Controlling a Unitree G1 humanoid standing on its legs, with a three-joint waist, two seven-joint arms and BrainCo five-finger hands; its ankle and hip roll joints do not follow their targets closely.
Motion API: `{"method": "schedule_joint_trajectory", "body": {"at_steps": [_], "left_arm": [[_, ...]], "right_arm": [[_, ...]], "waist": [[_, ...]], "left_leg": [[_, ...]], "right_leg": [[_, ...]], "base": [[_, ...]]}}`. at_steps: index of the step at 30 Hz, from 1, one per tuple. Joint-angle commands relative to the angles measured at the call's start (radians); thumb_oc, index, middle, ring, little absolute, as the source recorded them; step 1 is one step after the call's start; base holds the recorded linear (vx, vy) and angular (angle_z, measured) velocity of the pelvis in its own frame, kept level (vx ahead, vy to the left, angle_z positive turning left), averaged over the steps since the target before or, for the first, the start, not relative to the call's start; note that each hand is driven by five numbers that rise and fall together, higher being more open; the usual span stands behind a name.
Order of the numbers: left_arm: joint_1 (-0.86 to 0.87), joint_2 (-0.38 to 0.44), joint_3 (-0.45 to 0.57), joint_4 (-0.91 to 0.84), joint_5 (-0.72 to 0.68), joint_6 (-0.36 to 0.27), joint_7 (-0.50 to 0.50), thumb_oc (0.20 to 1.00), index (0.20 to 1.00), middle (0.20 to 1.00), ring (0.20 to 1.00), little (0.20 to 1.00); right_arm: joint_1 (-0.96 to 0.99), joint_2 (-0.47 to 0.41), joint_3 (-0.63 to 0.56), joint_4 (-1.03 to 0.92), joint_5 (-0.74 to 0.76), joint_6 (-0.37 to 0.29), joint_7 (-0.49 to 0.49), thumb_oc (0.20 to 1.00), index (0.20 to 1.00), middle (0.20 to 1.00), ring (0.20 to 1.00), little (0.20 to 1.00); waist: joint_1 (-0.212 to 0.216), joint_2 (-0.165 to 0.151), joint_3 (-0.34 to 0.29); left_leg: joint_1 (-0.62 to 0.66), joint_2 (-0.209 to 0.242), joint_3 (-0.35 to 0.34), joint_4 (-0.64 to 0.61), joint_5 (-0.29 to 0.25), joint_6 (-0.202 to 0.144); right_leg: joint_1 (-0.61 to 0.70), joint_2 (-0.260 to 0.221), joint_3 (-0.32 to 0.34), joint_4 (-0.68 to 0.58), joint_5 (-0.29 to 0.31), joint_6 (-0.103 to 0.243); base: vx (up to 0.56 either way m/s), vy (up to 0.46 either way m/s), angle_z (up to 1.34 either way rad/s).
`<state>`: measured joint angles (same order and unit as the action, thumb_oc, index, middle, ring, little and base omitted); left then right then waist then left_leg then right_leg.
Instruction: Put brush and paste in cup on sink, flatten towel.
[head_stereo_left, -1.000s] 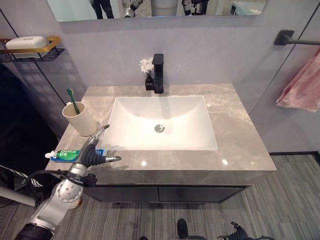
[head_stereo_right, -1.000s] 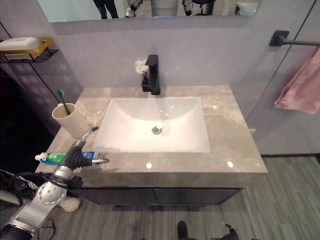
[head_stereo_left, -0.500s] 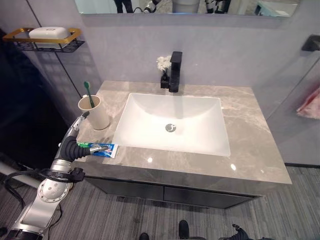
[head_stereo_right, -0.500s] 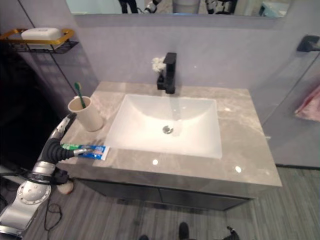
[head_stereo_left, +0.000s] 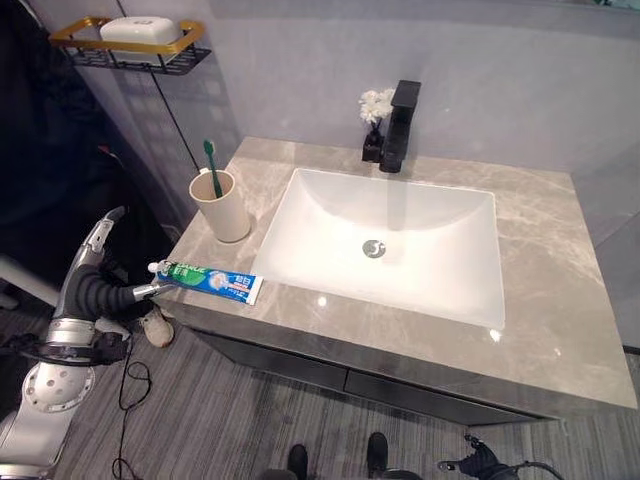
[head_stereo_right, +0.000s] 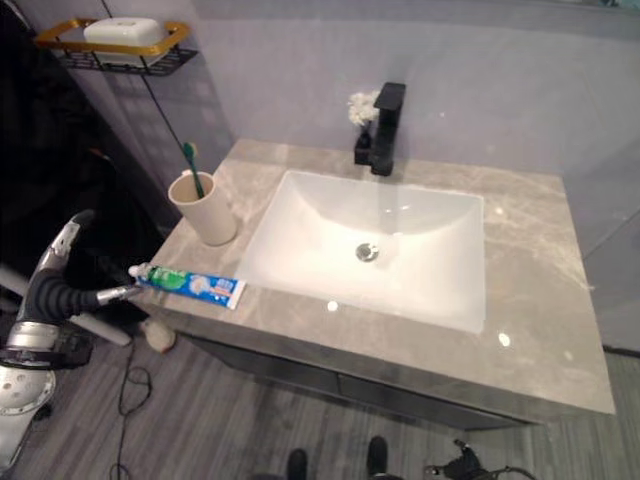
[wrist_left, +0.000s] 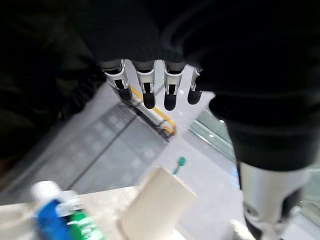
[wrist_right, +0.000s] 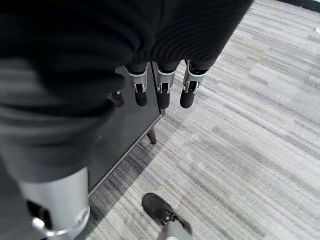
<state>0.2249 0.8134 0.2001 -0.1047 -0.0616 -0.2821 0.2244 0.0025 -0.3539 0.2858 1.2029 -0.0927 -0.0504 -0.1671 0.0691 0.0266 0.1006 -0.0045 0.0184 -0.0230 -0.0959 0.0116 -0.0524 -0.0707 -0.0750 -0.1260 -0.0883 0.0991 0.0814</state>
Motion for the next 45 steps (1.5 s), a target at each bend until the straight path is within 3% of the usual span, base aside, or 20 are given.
{"method": "schedule_joint_trajectory", "body": {"at_steps": [1,13,14,15,16,19,22,25,27,30,31,32,33,36,37,38,39,40,43,45], "left_arm": [[-0.048,-0.002,0.052,-0.045,-0.036,-0.05,0.048,1.0,1.0,1.0,1.0,1.0],[-0.056,0.007,0.018,-0.062,-0.031,-0.045,0.039,1.0,1.0,1.0,1.0,1.0],[-0.072,0.014,0.01,-0.052,-0.038,-0.04,0.039,1.0,1.0,1.0,1.0,1.0],[-0.074,0.014,0.009,-0.051,-0.038,-0.041,0.04,1.0,1.0,1.0,1.0,1.0],[-0.081,0.01,0.001,-0.045,-0.046,-0.041,0.029,1.0,1.0,1.0,1.0,1.0],[-0.096,-0.006,-0.009,-0.037,-0.049,-0.035,0.02,1.0,1.0,1.0,1.0,1.0],[-0.092,-0.024,-0.002,-0.02,-0.052,-0.029,0.02,1.0,1.0,1.0,1.0,1.0],[-0.099,-0.04,-0.014,0.007,-0.055,-0.025,0.017,1.0,1.0,1.0,1.0,1.0],[-0.099,-0.067,-0.031,0.02,-0.074,-0.024,-0.001,1.0,1.0,1.0,1.0,1.0],[-0.12,-0.072,-0.047,0.013,-0.085,-0.026,-0.008,1.0,1.0,1.0,1.0,1.0],[-0.121,-0.073,-0.047,0.014,-0.084,-0.025,-0.008,1.0,1.0,1.0,1.0,1.0],[-0.142,-0.076,-0.059,0.014,-0.09,-0.026,-0.002,1.0,1.0,1.0,1.0,1.0],[-0.162,-0.072,-0.07,0.023,-0.096,-0.024,0.0,1.0,1.0,1.0,1.0,1.0],[-0.163,-0.053,-0.078,0.026,-0.087,-0.029,0.011,1.0,1.0,1.0,1.0,1.0],[-0.162,-0.048,-0.075,0.026,-0.087,-0.028,0.025,1.0,1.0,1.0,1.0,1.0],[-0.161,-0.042,-0.068,0.026,-0.096,-0.031,0.041,1.0,1.0,1.0,1.0,1.0],[-0.161,-0.042,-0.068,0.026,-0.096,-0.031,0.041,1.0,1.0,1.0,1.0,1.0],[-0.134,-0.027,-0.029,0.017,-0.097,-0.039,0.056,1.0,1.0,1.0,1.0,1.0],[-0.137,-0.017,-0.023,0.005,-0.111,-0.046,0.041,1.0,1.0,1.0,1.0,1.0],[-0.141,0.023,-0.013,-0.016,-0.121,-0.052,0.016,1.0,1.0,1.0,1.0,1.0]], "right_arm": [[-0.033,-0.009,0.025,0.012,0.001,0.009,0.0,1.0,1.0,1.0,1.0,1.0],[-0.02,-0.015,-0.004,-0.001,0.016,0.014,-0.008,1.0,1.0,1.0,1.0,1.0],[-0.029,-0.017,-0.002,-0.006,0.028,0.01,-0.012,1.0,1.0,1.0,1.0,1.0],[-0.03,-0.017,-0.003,-0.006,0.028,0.01,-0.012,1.0,1.0,1.0,1.0,1.0],[-0.028,-0.011,-0.005,-0.003,0.051,0.003,-0.01,1.0,1.0,1.0,1.0,1.0],[-0.025,-0.004,0.011,0.008,0.062,-0.006,0.001,1.0,1.0,1.0,1.0,1.0],[-0.02,-0.006,0.039,0.017,0.044,-0.008,0.009,1.0,1.0,1.0,1.0,1.0],[-0.012,-0.016,0.035,0.015,0.044,-0.01,0.005,1.0,1.0,1.0,1.0,1.0],[0.004,-0.036,0.022,0.014,0.039,-0.005,0.004,1.0,1.0,1.0,1.0,1.0],[0.01,-0.071,0.011,0.001,0.038,-0.004,0.005,1.0,1.0,1.0,1.0,1.0],[0.009,-0.071,0.01,0.0,0.038,-0.004,0.006,1.0,1.0,1.0,1.0,1.0],[0.014,-0.084,0.004,-0.003,0.037,-0.005,-0.002,1.0,1.0,1.0,1.0,1.0],[0.023,-0.085,-0.013,-0.005,0.05,-0.005,-0.011,1.0,1.0,1.0,1.0,1.0],[0.026,-0.083,-0.023,0.0,0.063,-0.002,-0.016,1.0,1.0,1.0,1.0,1.0],[0.027,-0.08,-0.028,0.007,0.068,-0.002,-0.021,1.0,1.0,1.0,1.0,1.0],[0.028,-0.078,-0.034,0.017,0.074,-0.002,-0.023,1.0,1.0,1.0,1.0,1.0],[0.028,-0.079,-0.033,0.017,0.074,-0.002,-0.023,1.0,1.0,1.0,1.0,1.0],[0.019,-0.082,-0.033,0.026,0.075,0.0,-0.019,1.0,1.0,1.0,1.0,1.0],[0.026,-0.082,-0.047,0.03,0.076,-0.001,-0.017,1.0,1.0,1.0,1.0,1.0],[0.01,-0.082,-0.054,0.02,0.074,0.003,-0.012,1.0,1.0,1.0,1.0,1.0]], "waist": [[-0.019,-0.05,-0.026],[-0.034,-0.065,0.012],[-0.042,-0.062,0.028],[-0.039,-0.063,0.027],[-0.042,-0.059,0.029],[-0.035,-0.06,0.022],[-0.032,-0.07,0.022],[-0.051,-0.059,0.027],[-0.062,-0.049,0.031],[-0.063,-0.042,0.077],[-0.065,-0.04,0.078],[-0.071,-0.041,0.09],[-0.081,-0.05,0.088],[-0.07,-0.056,0.079],[-0.067,-0.056,0.069],[-0.064,-0.046,0.062],[-0.064,-0.046,0.062],[-0.051,-0.03,0.057],[-0.058,-0.022,0.053],[-0.055,-0.043,0.069]], "left_leg": [[-0.099,-0.04,-0.011,0.009,0.049,-0.019],[-0.098,-0.074,0.019,0.009,0.034,0.014],[-0.102,-0.065,0.036,0.009,0.038,0.02],[-0.103,-0.064,0.038,0.009,0.037,0.019],[-0.103,-0.057,0.055,0.009,0.046,0.024],[-0.099,-0.062,0.078,0.009,0.053,0.031],[-0.074,-0.075,0.089,0.013,0.049,0.034],[-0.057,-0.08,0.083,0.021,0.046,0.035],[-0.069,-0.101,0.085,0.116,0.006,0.036],[-0.169,-0.138,0.068,0.338,-0.015,-0.015],[-0.176,-0.137,0.066,0.348,-0.019,-0.016],[-0.221,-0.1,0.069,0.407,-0.01,-0.041],[-0.248,-0.007,0.103,0.399,-0.018,-0.035],[-0.249,0.03,0.049,0.362,-0.012,-0.033],[-0.244,0.063,0.008,0.323,0.014,-0.044],[-0.229,0.13,-0.038,0.254,0.066,-0.068],[-0.224,0.131,-0.039,0.245,0.071,-0.07],[-0.187,0.157,-0.123,0.202,0.072,-0.09],[-0.181,0.146,-0.099,0.196,0.057,-0.098],[-0.224,0.072,-0.072,0.317,-0.024,-0.085]], "right_leg": [[0.016,-0.124,0.02,0.022,-0.013,0.099],[-0.057,-0.155,0.068,0.129,-0.006,0.119],[-0.091,-0.112,0.069,0.196,-0.031,0.107],[-0.097,-0.111,0.072,0.205,-0.035,0.106],[-0.11,-0.043,0.078,0.269,-0.082,0.084],[-0.087,0.05,0.06,0.32,-0.161,0.042],[-0.061,0.097,0.061,0.303,-0.186,0.018],[-0.064,0.132,0.122,0.289,-0.179,0.002],[-0.031,0.127,0.138,0.219,-0.158,-0.009],[-0.01,0.107,0.134,0.19,-0.137,-0.023],[-0.011,0.108,0.132,0.189,-0.136,-0.023],[-0.001,0.089,0.124,0.186,-0.142,-0.03],[0.011,0.06,0.107,0.167,-0.141,-0.023],[0.018,0.045,0.11,0.149,-0.142,-0.015],[0.016,0.039,0.114,0.147,-0.146,-0.009],[0.013,0.024,0.117,0.151,-0.156,0.003],[0.014,0.025,0.115,0.152,-0.156,0.002],[0.015,0.01,0.141,0.161,-0.164,0.021],[0.036,-0.013,0.142,0.152,-0.164,0.033],[0.046,-0.09,0.155,0.139,-0.134,0.065]], "base": [[-0.01,0.033,0.08],[-0.03,0.096,0.05],[-0.09,0.046,-0.06],[-0.12,0.099,-0.35],[-0.06,0.086,-0.45],[-0.05,0.095,-0.5],[0.02,0.021,-0.34],[0.05,-0.001,-0.1],[0.06,-0.001,0.02],[-0.04,-0.014,0.13],[-0.06,-0.006,0.36],[-0.03,0.013,0.37],[-0.01,0.039,0.43],[0.03,0.056,0.33],[0.1,0.214,0.04],[0.09,0.177,-0.08],[0.16,0.341,-0.13],[0.11,0.209,-0.15],[0.12,0.278,-0.41],[0.08,0.389,-0.01]]}}
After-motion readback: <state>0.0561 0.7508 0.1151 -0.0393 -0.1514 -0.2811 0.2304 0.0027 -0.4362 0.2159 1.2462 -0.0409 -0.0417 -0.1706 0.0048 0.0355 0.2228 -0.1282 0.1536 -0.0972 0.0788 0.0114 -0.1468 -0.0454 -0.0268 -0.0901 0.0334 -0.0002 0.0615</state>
